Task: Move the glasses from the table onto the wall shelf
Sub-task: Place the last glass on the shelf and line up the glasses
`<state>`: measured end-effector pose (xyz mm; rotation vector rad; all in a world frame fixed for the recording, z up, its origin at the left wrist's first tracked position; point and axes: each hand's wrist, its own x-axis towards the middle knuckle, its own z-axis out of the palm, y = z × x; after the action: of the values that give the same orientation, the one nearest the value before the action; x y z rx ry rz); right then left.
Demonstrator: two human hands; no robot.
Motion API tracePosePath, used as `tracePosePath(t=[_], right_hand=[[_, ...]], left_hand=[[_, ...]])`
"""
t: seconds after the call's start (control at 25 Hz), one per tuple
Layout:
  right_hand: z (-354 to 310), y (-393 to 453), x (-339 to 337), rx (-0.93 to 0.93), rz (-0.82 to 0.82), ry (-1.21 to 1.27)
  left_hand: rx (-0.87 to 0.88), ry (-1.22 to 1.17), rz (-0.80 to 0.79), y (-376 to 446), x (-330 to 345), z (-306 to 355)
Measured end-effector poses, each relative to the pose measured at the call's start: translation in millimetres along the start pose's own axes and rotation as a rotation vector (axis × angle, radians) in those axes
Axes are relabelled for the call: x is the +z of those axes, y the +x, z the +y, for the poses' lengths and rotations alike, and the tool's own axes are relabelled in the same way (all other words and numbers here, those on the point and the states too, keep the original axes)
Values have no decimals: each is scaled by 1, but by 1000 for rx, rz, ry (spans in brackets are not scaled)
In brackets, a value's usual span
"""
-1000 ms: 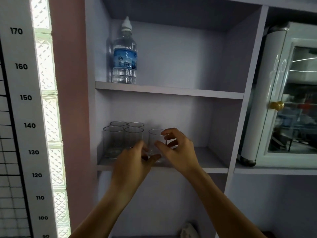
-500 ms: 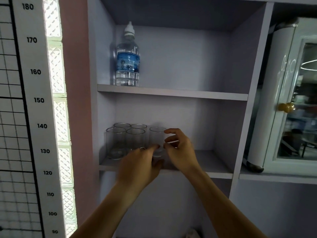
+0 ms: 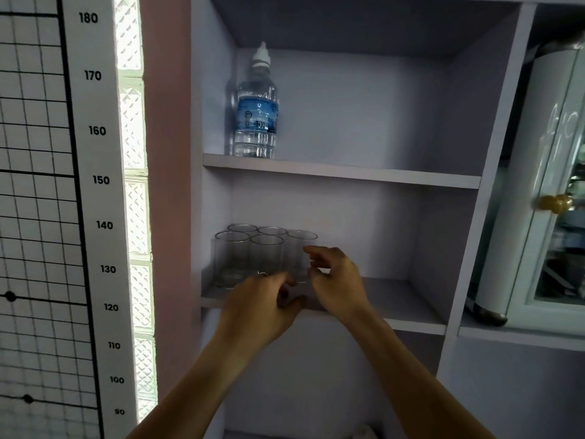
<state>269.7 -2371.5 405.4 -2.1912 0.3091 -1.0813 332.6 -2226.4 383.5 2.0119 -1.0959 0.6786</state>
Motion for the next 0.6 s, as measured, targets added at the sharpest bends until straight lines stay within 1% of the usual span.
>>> tracePosePath(t=[0.16, 0.28, 0.44, 0.6], right_hand=[[-4, 0, 3, 11, -2, 4], [-13, -1, 4, -9, 18, 63], [-32, -8, 14, -105, -77, 165], [-43, -9, 16, -79, -167, 189]], left_hand=[[-30, 32, 57, -4, -10, -11], [-42, 77, 84, -4, -16, -15], [-44, 74, 92, -4, -17, -23], [-75, 42, 129, -4, -18, -25]])
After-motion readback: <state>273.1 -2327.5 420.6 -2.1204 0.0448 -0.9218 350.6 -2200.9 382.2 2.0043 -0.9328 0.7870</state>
